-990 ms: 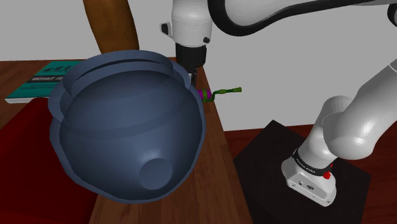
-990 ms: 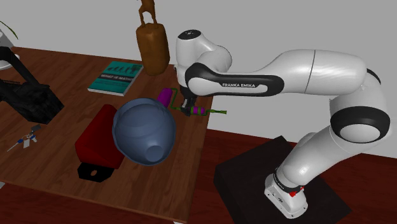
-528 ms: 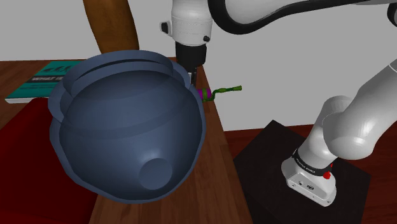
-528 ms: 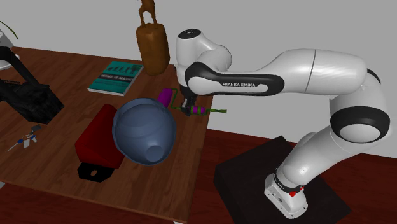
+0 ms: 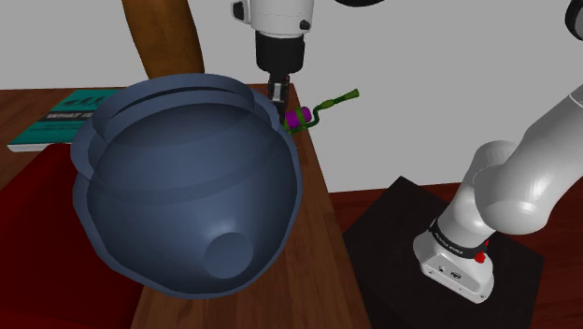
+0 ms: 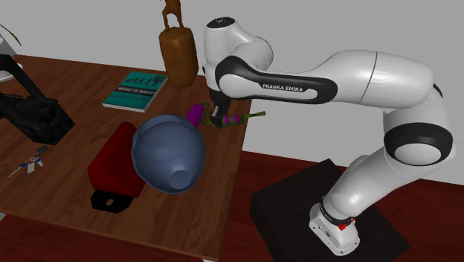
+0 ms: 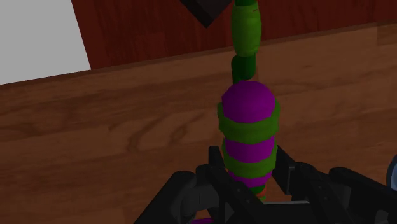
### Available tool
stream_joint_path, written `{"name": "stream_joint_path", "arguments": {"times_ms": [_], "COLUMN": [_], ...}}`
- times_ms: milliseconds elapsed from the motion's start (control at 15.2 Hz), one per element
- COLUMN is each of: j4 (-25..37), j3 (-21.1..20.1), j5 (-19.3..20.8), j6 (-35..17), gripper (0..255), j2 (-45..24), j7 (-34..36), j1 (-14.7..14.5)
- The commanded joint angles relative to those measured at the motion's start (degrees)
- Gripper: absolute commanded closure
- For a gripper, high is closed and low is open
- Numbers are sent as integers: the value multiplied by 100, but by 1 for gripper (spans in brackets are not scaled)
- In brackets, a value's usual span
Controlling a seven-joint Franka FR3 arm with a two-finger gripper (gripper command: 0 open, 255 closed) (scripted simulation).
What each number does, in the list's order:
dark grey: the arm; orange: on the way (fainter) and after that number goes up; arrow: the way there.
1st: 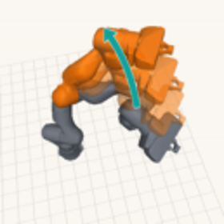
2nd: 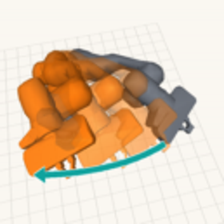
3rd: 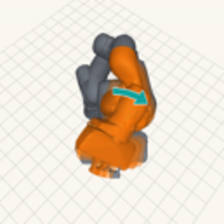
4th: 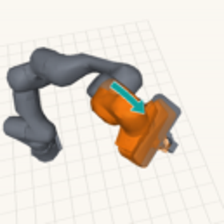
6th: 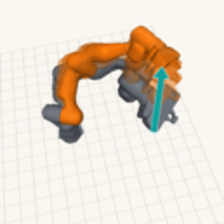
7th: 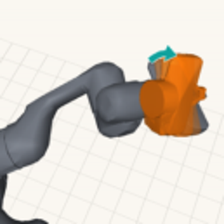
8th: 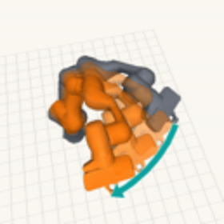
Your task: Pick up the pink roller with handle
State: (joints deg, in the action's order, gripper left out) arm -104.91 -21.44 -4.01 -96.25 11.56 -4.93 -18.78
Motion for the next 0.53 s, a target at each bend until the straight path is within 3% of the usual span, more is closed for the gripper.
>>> {"name": "stream_joint_path", "arguments": {"times_ms": [0, 462], "j4": [173, 682], "j3": [-3, -9], "j5": [10, 48], "j6": [152, 561], "gripper": [255, 255], "j2": [-23, -128], "j7": [17, 48], "j1": [1, 10]}}
